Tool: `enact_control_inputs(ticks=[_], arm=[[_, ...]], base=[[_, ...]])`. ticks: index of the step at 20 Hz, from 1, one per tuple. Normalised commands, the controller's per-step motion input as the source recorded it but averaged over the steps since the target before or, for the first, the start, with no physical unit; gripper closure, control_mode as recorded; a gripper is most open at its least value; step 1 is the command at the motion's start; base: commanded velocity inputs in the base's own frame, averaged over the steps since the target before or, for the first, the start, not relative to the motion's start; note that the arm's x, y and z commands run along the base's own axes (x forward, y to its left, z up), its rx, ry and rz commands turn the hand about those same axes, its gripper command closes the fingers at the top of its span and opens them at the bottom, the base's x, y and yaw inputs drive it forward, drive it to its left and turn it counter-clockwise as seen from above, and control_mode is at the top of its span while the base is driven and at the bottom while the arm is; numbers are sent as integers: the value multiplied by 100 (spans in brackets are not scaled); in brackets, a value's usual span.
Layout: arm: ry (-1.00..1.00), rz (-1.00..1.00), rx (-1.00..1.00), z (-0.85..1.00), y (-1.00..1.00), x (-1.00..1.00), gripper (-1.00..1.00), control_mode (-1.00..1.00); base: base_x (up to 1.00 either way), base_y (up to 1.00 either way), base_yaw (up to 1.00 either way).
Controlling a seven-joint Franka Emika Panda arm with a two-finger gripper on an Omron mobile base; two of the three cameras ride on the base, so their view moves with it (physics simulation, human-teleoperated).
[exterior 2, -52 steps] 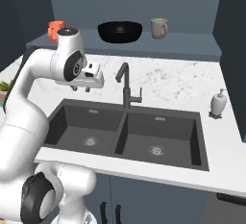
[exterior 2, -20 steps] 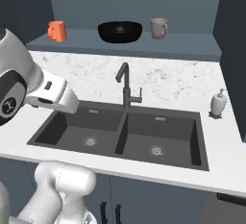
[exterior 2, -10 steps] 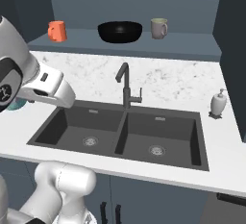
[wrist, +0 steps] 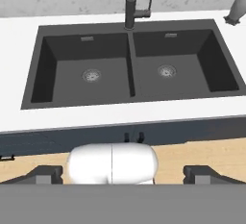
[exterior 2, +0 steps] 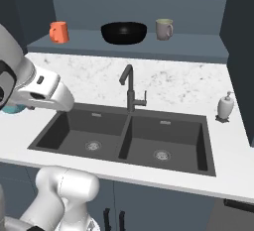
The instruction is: Gather all objects into one cabinet and sort the glasses and bowls to opposite sides.
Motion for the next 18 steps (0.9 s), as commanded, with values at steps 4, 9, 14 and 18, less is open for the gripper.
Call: enact_control_inputs(ticks=[4, 9, 14, 18], arm=[[0, 0, -5, -2, 2, 0, -100, -100], [2, 1, 0, 0, 0, 0, -100, -100], [0, 0, 0, 0, 0, 0, -100, 100], [0, 0, 0, 0, 0, 0, -100, 100]], base=[[0, 0, 0], [0, 0, 0], [-2, -8, 1], [-46, -25, 1]])
